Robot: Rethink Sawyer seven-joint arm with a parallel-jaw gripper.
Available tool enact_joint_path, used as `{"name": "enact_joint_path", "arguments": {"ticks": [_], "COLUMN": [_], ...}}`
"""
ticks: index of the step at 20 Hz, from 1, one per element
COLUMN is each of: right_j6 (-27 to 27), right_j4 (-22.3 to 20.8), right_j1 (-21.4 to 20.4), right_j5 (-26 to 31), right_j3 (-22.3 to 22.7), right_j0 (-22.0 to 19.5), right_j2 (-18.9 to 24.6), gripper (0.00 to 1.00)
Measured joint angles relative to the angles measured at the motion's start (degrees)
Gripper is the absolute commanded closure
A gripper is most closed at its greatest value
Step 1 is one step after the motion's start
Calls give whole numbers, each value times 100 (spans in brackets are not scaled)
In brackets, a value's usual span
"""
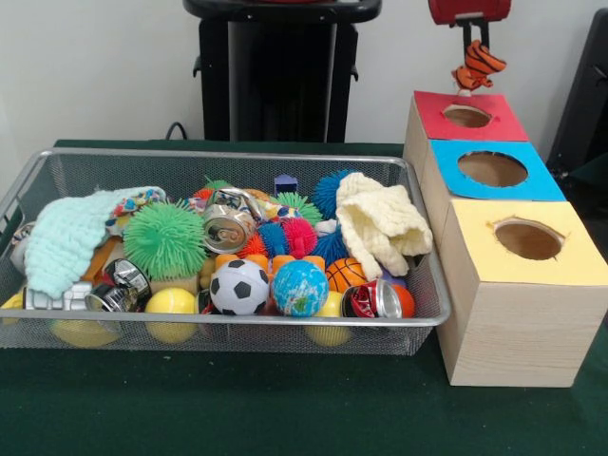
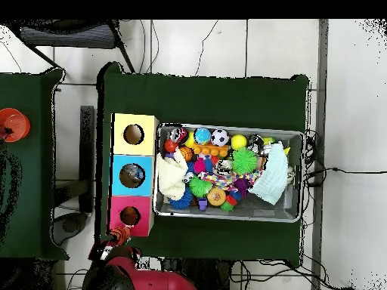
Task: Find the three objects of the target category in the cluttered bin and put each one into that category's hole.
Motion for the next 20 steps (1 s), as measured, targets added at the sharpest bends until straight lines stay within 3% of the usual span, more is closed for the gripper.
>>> {"name": "enact_joint_path", "arguments": {"ticks": [8, 16, 17, 20], "right_j6": [0, 0, 0, 0], "right_j4": [0, -1, -1, -5], "right_j1": [156, 584, 628, 646], "right_j5": [1, 1, 0, 1], "right_j3": [-239, -559, -609, -629], "right_j0": [-144, -231, -198, -168], "right_j2": [13, 3, -12, -26], "gripper": [100, 100, 0, 0]}}
